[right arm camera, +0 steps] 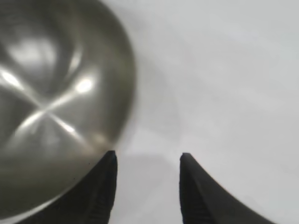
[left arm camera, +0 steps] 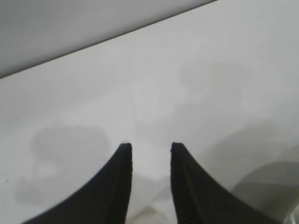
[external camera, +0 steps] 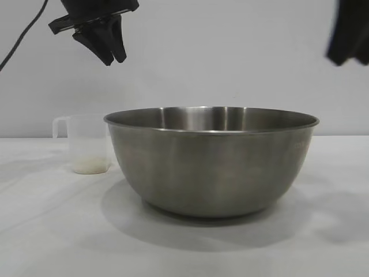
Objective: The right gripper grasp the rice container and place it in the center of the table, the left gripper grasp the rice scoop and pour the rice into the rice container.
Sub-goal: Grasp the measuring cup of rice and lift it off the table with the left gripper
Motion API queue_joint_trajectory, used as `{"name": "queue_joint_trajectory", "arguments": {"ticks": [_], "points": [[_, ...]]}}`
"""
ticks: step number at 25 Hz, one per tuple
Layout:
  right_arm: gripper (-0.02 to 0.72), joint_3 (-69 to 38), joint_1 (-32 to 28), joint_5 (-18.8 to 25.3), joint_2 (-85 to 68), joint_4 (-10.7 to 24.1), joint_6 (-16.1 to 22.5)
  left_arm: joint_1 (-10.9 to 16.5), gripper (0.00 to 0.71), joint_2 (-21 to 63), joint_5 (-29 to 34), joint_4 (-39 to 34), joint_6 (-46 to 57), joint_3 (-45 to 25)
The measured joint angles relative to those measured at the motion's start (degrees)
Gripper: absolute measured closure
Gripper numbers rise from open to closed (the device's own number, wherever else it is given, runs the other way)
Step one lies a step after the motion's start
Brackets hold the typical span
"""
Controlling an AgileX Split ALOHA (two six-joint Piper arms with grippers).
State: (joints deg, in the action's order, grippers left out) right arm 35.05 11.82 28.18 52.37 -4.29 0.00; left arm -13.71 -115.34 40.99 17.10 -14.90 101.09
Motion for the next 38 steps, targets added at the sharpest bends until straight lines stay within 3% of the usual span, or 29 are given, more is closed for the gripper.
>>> {"name": "queue_joint_trajectory", "arguments": {"ticks": [3, 6, 10, 16, 20, 24, 31, 38], "points": [[0.441, -0.1, -0.1, 10.5, -7.2, 2.1, 1.3, 0.0, 0.552, 1.7, -0.8, -2.0, 0.6, 0.0], [0.441, -0.1, -0.1, 17.5, -13.8, 5.8, 6.9, 0.0, 0.552, 3.1, -1.1, -4.8, 3.2, 0.0], [0.441, -0.1, -0.1, 28.5, -21.1, 10.2, 10.4, 0.0, 0.552, 3.5, -1.1, -7.5, 6.4, 0.0], [0.441, -0.1, -0.1, 36.7, -33.2, 11.8, 11.3, 0.0, 0.552, 3.6, -1.8, -7.6, 7.6, -0.5], [0.441, -3.2, -0.1, 40.0, -40.0, 10.2, 11.3, 0.0, 0.552, 7.3, -9.7, -7.6, 8.5, -10.7], [0.441, -5.4, -0.1, 40.0, -46.5, 7.9, 11.2, 0.0, 0.552, 15.0, -25.7, -7.6, 10.1, -30.3], [0.441, -5.8, -0.1, 39.6, -51.2, 7.9, 10.1, 0.0, 0.552, 25.7, -54.0, -7.6, 10.4, -59.3], [0.441, -6.8, -0.1, 37.8, -51.2, 7.9, 5.7, -2.9, 0.552, 25.9, -70.9, -7.6, 12.4, -73.0]]}}
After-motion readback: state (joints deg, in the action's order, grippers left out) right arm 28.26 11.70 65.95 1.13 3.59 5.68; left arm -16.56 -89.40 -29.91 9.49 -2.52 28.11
